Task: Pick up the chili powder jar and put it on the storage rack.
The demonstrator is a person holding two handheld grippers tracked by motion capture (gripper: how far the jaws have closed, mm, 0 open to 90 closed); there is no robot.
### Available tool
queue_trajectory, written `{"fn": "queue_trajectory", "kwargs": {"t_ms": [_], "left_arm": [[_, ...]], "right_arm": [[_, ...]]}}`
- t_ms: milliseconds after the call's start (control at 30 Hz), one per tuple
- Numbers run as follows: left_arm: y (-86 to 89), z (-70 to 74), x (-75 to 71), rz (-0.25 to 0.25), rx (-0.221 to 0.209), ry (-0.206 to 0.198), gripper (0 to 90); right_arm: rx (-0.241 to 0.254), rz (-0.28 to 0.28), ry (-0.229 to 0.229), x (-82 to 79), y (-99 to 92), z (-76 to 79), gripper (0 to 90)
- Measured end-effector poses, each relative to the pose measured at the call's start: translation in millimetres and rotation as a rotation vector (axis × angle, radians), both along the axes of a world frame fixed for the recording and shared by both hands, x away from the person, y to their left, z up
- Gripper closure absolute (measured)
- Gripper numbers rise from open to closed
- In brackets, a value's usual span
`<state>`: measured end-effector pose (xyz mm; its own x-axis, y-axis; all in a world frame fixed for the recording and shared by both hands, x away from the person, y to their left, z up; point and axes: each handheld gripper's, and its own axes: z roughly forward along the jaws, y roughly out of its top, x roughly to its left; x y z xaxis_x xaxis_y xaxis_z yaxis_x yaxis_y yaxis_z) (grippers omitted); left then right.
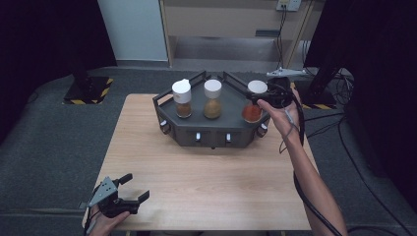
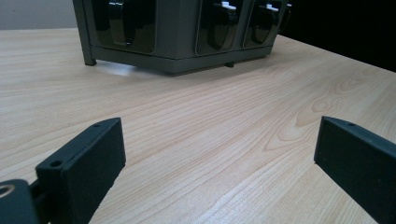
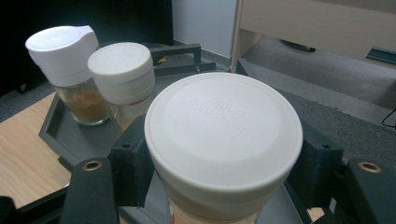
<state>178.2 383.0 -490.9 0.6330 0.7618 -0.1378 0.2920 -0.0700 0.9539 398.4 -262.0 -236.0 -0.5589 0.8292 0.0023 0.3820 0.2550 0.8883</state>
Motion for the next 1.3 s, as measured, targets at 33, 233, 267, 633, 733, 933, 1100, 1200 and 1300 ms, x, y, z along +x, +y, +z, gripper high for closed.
{"fn": "queue_trajectory", "kwargs": {"t_ms": [33, 233, 267, 633, 733, 933, 1100, 1200, 1300], "left_arm": [[0.0, 0.0, -0.1, 0.0, -0.001, -0.001, 0.7], [0.0, 0.1, -0.1, 0.0, 0.001, 0.0, 0.7], [0.0, 0.0, -0.1, 0.0, 0.001, 0.0, 0.7], [0.7, -0.2, -0.9, 0.001, 0.0, -0.001, 0.7], [0.9, 0.0, -1.2, 0.001, 0.001, -0.001, 0.7], [1.0, -0.2, -1.2, 0.001, 0.002, -0.001, 0.7], [1.1, -0.2, -1.4, 0.002, 0.002, -0.001, 0.7], [1.0, -0.2, -1.4, 0.001, 0.002, -0.001, 0.7], [1.0, -0.2, -1.5, 0.001, 0.002, -0.002, 0.7]], "right_arm": [[0.001, -0.002, 0.002, 2.3, 0.5, 0.1, 33.4], [0.014, -0.022, 0.006, 16.7, 4.4, 0.4, 33.4], [0.016, -0.025, 0.007, 18.8, 5.6, 0.2, 33.4], [-0.001, -0.042, 0.023, 39.7, 18.9, -6.4, 33.4], [0.009, -0.052, 0.029, 44.7, 19.2, -11.9, 33.4], [0.004, -0.064, 0.043, 51.7, 22.0, -19.9, 33.4], [0.001, -0.07, 0.049, 54.8, 24.1, -25.7, 33.4], [0.001, -0.067, 0.05, 56.2, 24.8, -27.8, 33.4], [-0.003, -0.067, 0.049, 56.6, 26.1, -29.4, 33.4]]}}
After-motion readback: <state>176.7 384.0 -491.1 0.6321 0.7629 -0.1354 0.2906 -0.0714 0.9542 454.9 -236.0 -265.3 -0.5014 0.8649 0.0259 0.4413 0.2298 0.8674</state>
